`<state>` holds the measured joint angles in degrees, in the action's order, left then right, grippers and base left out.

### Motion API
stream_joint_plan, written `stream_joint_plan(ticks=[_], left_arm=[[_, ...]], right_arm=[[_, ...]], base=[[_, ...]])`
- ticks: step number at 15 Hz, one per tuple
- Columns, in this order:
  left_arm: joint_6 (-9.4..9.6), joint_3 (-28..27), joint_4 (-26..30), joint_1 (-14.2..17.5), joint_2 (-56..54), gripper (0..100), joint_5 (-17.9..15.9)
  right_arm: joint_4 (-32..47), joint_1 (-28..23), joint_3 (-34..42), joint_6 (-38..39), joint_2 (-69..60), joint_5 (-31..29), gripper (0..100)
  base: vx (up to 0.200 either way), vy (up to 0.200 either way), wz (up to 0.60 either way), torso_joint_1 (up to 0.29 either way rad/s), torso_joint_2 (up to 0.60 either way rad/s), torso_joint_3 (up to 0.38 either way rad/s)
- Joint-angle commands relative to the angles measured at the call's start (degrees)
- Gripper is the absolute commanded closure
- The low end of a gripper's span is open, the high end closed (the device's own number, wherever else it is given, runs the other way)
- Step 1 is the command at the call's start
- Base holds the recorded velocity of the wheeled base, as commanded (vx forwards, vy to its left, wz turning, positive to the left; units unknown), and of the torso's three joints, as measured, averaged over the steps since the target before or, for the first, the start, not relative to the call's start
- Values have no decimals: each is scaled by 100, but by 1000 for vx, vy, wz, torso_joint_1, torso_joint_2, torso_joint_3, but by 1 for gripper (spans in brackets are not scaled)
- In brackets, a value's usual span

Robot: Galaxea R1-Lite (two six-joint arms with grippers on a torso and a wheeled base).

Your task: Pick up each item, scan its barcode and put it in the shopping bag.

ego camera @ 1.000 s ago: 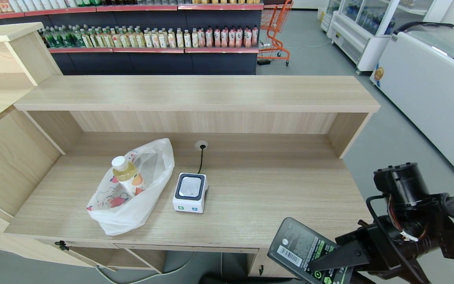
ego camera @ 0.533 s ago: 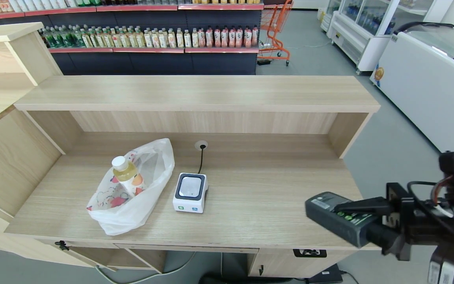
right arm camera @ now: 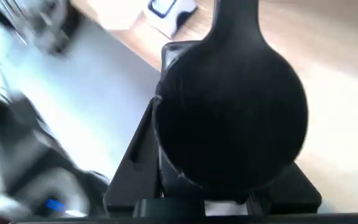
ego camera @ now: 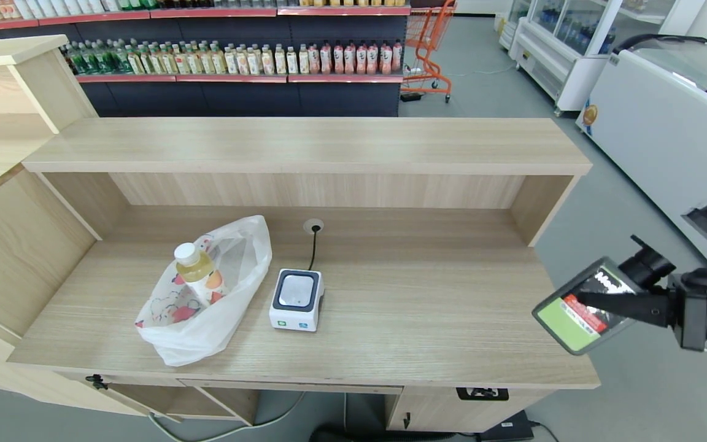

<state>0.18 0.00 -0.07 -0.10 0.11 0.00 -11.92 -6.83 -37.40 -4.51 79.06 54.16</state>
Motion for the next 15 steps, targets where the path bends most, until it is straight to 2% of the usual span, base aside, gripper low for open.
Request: stream_joint_plan(ticks=[1,3,10,15], left_arm=[[-1,0,-1,1,-2,0,0],[-1,0,-1,1,7,0,0],[8,0,-1,1,-2,0,0],[-18,0,-1,1,-2,0,0]], right_arm=[[-820,278,-171,1752,611,-152,100],[-1119,401,93,1840,629,-160,100],[-1119,533,75,1884,646,-160,100],[-1128,542,40,2349,470,-152,100]], base=[[0,0,0,0,0,0],[0,0,0,0,0,0],[0,0,0,0,0,0],[200,200,0,-5,0,1]])
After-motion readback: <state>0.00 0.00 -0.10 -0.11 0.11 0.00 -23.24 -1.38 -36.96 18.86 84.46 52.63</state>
